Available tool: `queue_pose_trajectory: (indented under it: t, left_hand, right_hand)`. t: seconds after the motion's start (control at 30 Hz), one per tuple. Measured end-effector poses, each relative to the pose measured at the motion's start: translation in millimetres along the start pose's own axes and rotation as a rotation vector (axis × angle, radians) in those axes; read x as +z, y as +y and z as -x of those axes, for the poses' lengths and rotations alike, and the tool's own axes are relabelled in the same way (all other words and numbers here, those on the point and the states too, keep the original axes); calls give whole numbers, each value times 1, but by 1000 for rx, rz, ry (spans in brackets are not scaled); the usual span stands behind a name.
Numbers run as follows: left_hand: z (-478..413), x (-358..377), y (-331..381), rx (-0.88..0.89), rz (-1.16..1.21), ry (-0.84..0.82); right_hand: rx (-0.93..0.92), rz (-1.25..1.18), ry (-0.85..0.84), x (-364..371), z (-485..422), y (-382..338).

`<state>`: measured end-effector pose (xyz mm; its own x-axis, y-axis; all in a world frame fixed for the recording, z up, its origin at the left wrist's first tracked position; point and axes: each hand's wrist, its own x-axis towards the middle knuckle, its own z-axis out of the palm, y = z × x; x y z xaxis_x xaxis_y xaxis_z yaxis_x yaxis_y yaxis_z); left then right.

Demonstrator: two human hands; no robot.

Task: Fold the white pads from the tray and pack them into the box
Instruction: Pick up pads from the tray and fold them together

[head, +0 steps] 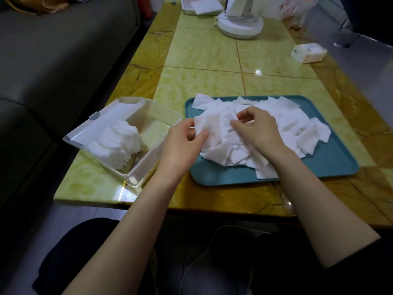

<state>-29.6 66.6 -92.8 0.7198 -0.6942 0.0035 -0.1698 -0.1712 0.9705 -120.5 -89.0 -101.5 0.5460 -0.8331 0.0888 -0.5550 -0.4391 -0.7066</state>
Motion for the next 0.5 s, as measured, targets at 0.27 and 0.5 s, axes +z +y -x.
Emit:
queue_pose_trajectory:
  t: [0.27, 0.5]
  left_hand:
    - [-3, 3, 0, -11, 20, 16]
    - [-1, 3, 1, 4, -17, 39]
  right_hand:
    - [-47, -155, 115, -15, 10, 1]
    - [-75, 239, -92, 3, 6, 1]
